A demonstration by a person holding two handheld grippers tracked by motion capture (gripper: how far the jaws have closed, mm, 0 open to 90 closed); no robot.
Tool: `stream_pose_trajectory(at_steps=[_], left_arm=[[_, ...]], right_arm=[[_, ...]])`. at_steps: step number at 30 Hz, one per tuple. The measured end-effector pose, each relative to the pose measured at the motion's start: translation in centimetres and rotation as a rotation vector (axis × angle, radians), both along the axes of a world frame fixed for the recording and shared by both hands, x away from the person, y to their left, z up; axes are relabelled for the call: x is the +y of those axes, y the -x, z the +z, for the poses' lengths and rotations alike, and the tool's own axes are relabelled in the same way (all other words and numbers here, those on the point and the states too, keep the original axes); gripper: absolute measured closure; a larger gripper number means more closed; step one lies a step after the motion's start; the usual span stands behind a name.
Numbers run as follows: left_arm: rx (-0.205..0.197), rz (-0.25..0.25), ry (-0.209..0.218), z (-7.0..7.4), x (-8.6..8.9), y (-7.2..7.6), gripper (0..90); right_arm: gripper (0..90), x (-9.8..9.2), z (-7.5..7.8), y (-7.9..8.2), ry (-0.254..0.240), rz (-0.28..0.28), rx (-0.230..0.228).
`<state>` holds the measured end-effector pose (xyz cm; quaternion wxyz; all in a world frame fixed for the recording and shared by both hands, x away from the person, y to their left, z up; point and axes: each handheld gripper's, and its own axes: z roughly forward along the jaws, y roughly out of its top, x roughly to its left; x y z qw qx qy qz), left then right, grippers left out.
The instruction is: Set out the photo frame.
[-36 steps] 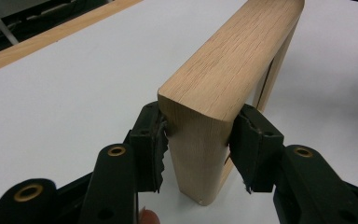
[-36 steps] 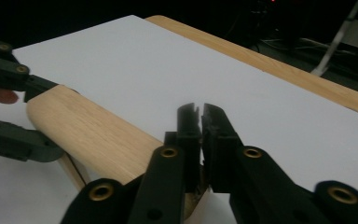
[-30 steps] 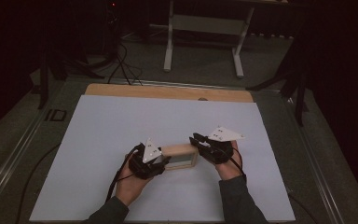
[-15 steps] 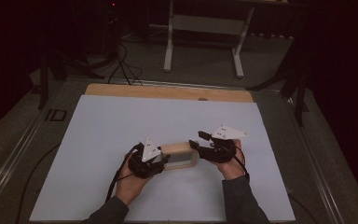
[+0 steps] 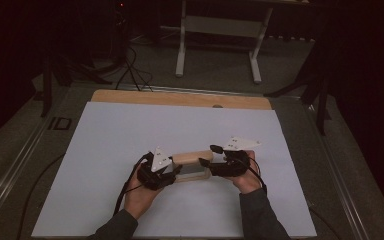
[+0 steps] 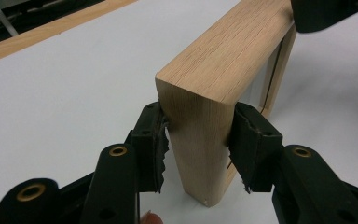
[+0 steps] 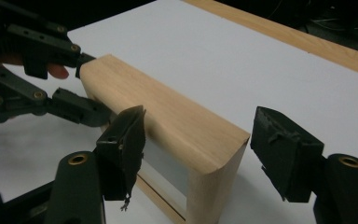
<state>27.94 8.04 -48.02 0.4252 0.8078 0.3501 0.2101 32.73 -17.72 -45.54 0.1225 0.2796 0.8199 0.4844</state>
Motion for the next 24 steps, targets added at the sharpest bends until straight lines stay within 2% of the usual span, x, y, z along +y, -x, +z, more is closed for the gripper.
stream_pose_trajectory(at_steps=[10,16,19,24], left_arm=[[0.003,0.003,0.001,0.0,0.2,-0.1,57.1],[0.003,0.003,0.003,0.1,0.3,-0.1,57.3],[0.004,0.002,0.003,0.1,0.4,-0.1,57.3],[0.012,0.012,0.016,0.1,0.7,-0.4,57.4]], right_arm=[[30.5,0.7,-1.2,-0.2,0.04,0.033,0.028],[35.6,0.9,-1.8,-0.3,0.075,0.036,0.037],[41.5,0.7,-1.7,-0.3,0.078,0.032,0.024],[44.7,0.7,-1.7,-0.3,0.077,0.034,0.017]])
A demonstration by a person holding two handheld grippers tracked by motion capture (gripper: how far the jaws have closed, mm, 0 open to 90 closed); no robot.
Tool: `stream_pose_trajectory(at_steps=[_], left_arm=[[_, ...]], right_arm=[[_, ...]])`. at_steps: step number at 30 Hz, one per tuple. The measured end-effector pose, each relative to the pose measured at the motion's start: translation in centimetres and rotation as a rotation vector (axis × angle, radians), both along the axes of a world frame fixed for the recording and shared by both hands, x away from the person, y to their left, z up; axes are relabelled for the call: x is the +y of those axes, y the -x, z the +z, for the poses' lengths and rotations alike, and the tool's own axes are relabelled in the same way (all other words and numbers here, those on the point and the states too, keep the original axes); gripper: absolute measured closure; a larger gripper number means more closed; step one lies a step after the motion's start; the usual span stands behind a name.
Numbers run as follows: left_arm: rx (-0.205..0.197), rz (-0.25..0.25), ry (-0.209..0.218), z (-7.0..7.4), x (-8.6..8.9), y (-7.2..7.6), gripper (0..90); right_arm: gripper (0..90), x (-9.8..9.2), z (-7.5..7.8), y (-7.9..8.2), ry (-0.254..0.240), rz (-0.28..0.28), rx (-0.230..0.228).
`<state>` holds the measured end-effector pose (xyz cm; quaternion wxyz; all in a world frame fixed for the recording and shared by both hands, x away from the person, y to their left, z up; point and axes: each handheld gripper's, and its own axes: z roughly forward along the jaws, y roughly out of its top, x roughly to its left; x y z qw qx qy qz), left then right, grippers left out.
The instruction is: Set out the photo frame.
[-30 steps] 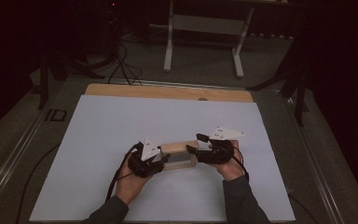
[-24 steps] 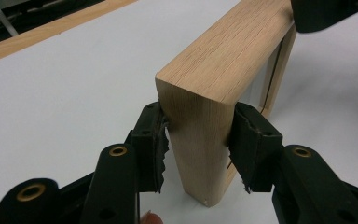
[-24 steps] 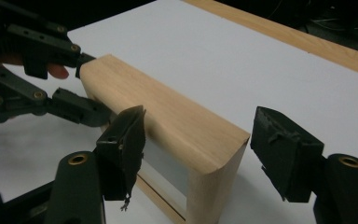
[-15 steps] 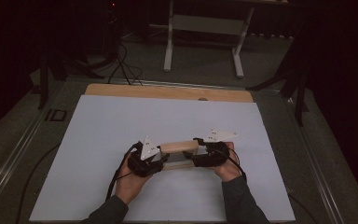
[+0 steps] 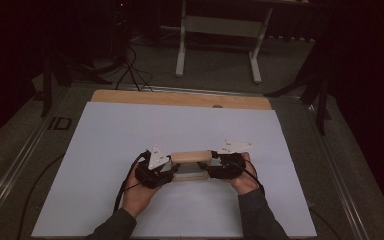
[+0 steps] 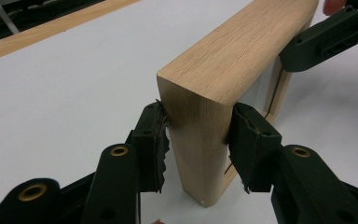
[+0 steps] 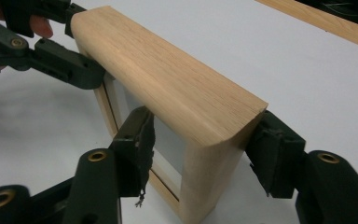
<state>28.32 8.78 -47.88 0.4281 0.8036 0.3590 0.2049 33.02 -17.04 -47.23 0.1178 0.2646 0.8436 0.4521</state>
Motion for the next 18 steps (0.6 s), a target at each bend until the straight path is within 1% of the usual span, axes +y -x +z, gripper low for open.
stream_pose_trajectory(at_steps=[8,11,12,13,14,16,18], left_arm=[[0.006,0.012,0.014,0.1,0.5,-0.3,57.3],[0.0,0.023,0.02,0.2,0.7,-0.4,57.4],[-0.005,0.031,0.022,0.3,0.9,-0.4,58.5],[-0.01,0.038,0.037,0.5,1.2,-0.4,63.4],[-0.014,0.042,0.047,0.6,1.4,-0.5,67.6],[-0.021,0.025,0.053,0.8,1.7,-0.6,68.4],[-0.021,0.015,0.045,0.7,1.6,-0.7,67.0]], right_arm=[[46.8,0.3,0.1,0.1,0.011,-0.005,-0.016],[47.5,0.5,0.1,0.2,0.021,-0.007,-0.029],[48.2,0.6,0.1,0.2,0.023,-0.009,-0.03],[49.7,0.7,0.1,0.2,0.028,-0.015,-0.034],[50.0,0.6,0.2,0.2,0.021,-0.013,-0.039],[50.9,0.7,0.4,0.3,0.009,-0.008,-0.041],[50.7,0.9,0.4,0.3,0.023,-0.005,-0.049]])
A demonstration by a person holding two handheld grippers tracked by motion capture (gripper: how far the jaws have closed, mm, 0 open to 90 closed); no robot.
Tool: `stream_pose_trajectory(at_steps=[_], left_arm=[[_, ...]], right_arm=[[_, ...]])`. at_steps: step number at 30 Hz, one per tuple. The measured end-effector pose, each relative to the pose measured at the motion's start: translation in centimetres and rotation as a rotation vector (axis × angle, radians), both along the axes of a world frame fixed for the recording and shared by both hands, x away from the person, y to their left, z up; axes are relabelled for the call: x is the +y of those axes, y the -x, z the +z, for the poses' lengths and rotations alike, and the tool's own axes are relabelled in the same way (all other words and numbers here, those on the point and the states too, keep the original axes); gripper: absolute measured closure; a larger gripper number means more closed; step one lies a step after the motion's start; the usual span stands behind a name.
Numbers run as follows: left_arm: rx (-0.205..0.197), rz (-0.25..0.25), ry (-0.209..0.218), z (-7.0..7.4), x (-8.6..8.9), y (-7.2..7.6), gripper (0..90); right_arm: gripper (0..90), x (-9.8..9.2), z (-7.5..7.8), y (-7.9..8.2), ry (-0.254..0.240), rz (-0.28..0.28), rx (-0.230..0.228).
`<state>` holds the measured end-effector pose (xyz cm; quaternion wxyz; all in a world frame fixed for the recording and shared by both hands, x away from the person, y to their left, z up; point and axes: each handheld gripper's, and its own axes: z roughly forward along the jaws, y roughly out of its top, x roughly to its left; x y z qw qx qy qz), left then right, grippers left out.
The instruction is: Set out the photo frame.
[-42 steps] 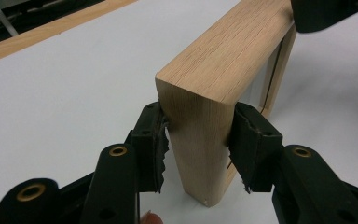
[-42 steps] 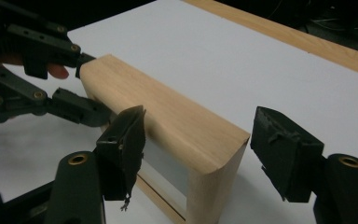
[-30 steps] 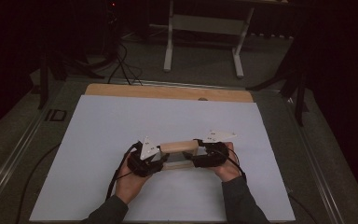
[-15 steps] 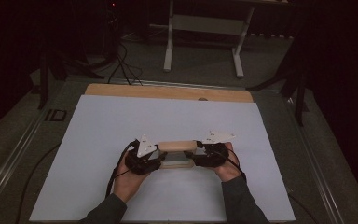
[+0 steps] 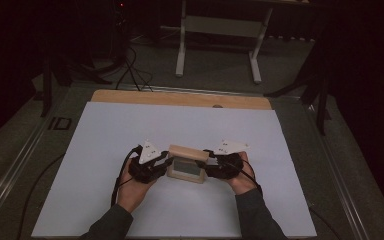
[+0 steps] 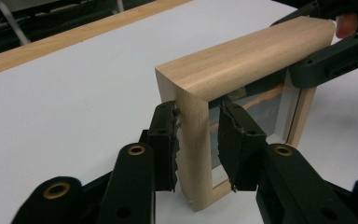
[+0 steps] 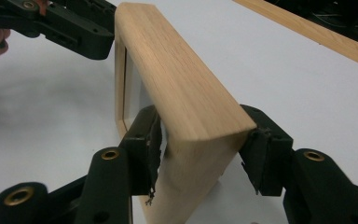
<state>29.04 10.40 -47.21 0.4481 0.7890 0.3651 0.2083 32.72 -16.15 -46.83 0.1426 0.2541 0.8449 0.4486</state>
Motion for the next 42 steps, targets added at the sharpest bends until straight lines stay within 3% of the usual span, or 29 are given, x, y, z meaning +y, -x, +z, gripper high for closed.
stream_pose_trajectory(at_steps=[6,13,24,28,32,42], left_arm=[[0.007,-0.004,-0.001,-0.2,-0.1,-0.2,65.9],[0.026,-0.008,0.01,-0.4,0.2,-0.7,56.5],[0.019,-0.132,0.066,-1.2,0.5,-1.8,47.9],[0.036,-0.157,0.1,-1.4,0.8,-2.2,48.1],[0.012,-0.158,0.069,-1.3,0.6,-1.9,51.6],[-0.002,-0.176,0.072,-1.0,0.5,-1.4,56.6]], right_arm=[[51.5,-0.1,-0.1,-0.1,0.008,0.001,-0.002],[52.0,-0.1,-0.1,0.1,0.019,0.014,-0.018],[53.1,0.2,0.2,0.7,0.073,0.073,-0.078],[53.2,0.1,0.2,0.6,0.075,0.08,-0.083],[53.0,-0.2,0.1,0.5,0.08,0.083,-0.07],[51.8,-1.1,0.1,0.1,0.055,0.088,-0.033]])
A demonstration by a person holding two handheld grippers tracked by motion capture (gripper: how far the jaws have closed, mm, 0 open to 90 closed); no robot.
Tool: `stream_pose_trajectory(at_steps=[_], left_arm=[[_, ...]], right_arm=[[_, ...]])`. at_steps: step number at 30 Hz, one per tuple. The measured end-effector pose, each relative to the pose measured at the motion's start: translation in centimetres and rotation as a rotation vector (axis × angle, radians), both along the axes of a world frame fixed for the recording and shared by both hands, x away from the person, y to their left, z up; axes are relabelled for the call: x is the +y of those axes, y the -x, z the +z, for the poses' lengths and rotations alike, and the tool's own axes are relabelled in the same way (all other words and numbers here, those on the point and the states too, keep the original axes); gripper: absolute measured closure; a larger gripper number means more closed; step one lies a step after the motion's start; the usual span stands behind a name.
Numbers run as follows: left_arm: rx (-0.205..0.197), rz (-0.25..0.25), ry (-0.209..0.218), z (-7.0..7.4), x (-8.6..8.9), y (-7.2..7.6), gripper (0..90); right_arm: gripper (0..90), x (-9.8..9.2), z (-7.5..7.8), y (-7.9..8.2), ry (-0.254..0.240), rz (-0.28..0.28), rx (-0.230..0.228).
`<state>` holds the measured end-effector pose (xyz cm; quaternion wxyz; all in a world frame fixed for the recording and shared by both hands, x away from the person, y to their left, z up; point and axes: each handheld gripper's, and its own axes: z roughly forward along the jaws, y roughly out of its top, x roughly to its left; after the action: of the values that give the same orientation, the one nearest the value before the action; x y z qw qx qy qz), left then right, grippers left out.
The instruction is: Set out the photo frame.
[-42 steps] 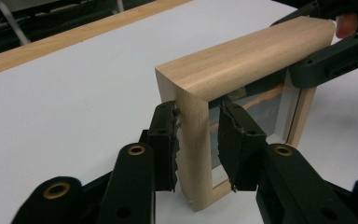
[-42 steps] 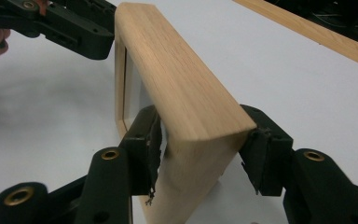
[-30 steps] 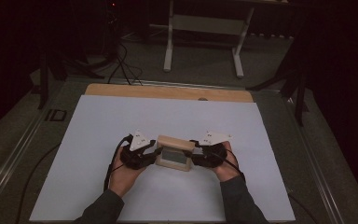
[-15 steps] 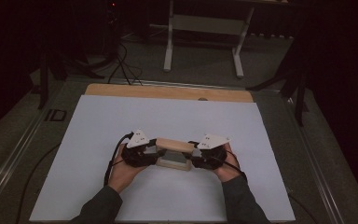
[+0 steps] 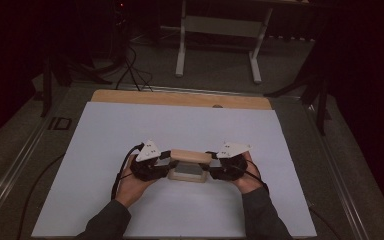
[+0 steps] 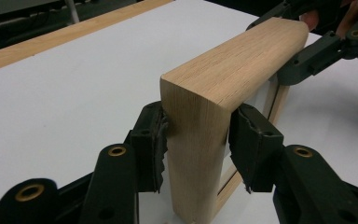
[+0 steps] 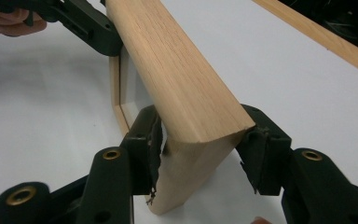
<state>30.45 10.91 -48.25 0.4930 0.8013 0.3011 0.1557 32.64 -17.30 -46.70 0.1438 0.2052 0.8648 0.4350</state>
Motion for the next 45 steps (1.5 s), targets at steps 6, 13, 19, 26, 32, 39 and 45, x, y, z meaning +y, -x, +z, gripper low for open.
stream_pose_trajectory(at_steps=[6,13,19,26,32,39,45], left_arm=[[0.011,-0.004,0.0,-0.2,0.2,0.0,58.1],[0.037,-0.021,0.022,-0.4,0.3,-0.3,55.3],[0.032,-0.018,0.013,-0.4,0.3,-0.2,56.0],[0.029,0.007,0.001,-0.2,0.5,-0.3,56.2],[0.03,0.028,-0.003,-0.2,1.0,-0.7,56.2],[0.036,0.069,0.004,-0.2,1.5,-1.2,56.4],[0.034,0.102,-0.006,-0.1,1.9,-1.4,56.1]], right_arm=[[54.2,-0.5,-0.1,-0.2,-0.01,-0.005,0.023],[54.7,-0.5,-0.1,-0.1,-0.002,0.004,0.009],[54.6,-0.2,-0.1,0.0,0.005,0.001,-0.007],[54.2,0.4,-0.2,0.0,0.007,-0.031,-0.017],[53.7,1.2,-0.2,-0.2,0.013,-0.067,-0.034],[54.0,2.1,-0.3,-0.9,0.011,-0.102,-0.051],[54.3,2.8,-0.4,-1.4,0.004,-0.123,-0.051]])
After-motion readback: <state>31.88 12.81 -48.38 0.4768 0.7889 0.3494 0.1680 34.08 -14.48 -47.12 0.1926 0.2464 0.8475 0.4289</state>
